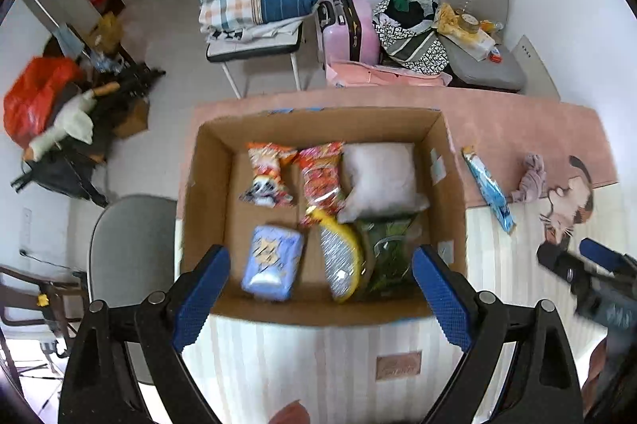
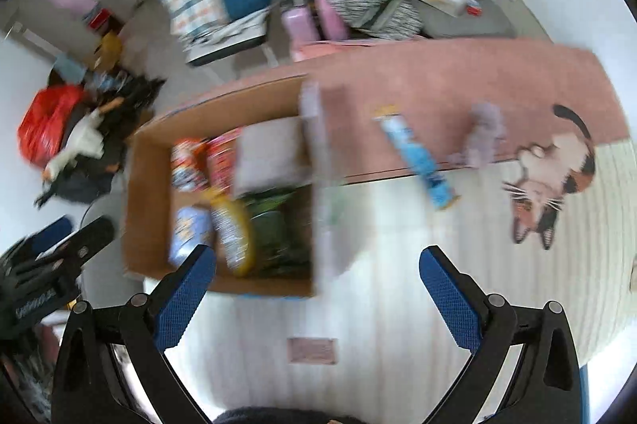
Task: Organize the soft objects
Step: 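Grasp the lavender sock with the right tool while the left tool grasps the blue tube snack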
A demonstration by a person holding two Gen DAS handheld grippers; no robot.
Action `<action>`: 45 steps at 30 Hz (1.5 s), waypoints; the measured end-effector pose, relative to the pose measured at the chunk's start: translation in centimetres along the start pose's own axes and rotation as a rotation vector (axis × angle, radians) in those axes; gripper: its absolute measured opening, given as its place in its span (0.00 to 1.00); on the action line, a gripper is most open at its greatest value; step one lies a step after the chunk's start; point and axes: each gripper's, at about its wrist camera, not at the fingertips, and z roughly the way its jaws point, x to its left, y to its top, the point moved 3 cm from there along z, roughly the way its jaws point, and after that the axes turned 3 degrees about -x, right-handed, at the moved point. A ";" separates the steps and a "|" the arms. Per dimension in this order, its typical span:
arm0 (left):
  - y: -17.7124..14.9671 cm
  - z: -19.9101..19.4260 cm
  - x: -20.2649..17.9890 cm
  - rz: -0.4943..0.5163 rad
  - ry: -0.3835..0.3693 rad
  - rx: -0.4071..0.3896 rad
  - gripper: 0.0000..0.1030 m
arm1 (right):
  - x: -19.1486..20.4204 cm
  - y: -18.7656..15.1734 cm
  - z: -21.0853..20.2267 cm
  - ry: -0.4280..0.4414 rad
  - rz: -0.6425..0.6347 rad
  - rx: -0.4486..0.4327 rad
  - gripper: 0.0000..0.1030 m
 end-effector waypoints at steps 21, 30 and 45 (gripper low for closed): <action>6.2 10.5 -13.4 0.001 0.152 0.101 0.91 | -12.4 8.8 19.1 0.012 0.058 0.228 0.90; 8.1 17.1 -21.2 0.017 -0.036 0.287 0.91 | -20.5 11.8 17.4 -0.095 0.122 0.152 0.90; 6.0 24.3 -26.6 -0.029 -0.171 0.527 0.81 | -24.6 10.3 19.6 -0.175 0.061 0.293 0.39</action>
